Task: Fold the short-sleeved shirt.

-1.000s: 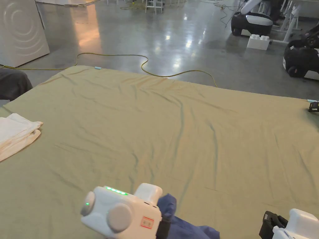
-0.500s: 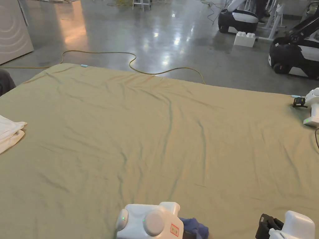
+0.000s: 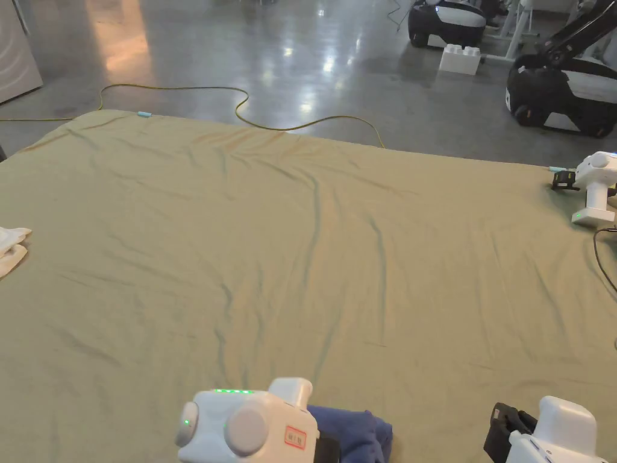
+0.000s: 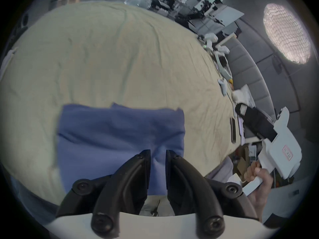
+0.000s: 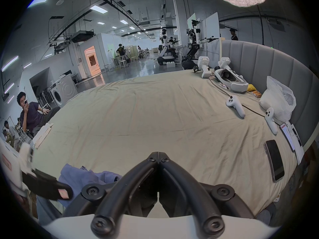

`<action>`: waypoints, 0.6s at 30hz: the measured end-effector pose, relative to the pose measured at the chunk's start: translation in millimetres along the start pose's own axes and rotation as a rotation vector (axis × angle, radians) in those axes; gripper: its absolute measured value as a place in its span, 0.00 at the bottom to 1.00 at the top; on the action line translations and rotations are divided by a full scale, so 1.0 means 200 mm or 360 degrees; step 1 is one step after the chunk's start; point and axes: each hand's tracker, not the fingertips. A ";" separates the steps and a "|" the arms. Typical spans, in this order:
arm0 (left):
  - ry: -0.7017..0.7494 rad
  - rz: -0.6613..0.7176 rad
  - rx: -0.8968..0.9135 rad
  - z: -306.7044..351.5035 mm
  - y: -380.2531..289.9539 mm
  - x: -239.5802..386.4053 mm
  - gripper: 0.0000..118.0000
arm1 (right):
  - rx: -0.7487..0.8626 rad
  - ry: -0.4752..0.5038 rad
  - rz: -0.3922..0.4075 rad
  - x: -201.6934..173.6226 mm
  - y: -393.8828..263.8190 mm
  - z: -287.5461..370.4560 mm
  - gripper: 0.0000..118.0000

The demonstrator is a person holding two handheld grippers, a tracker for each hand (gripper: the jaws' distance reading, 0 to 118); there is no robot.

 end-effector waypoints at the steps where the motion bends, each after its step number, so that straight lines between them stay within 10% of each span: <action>1: -0.0003 -0.0015 -0.0047 -0.06 -0.01 0.00 0.16 | 0.0000 -0.0005 0.0000 0.00 0.00 0.00 0.00; 18: -0.0125 -0.0204 0.0462 0.06 -0.05 0.02 0.16 | 0.0290 0.0058 0.0106 -0.08 0.07 0.10 0.00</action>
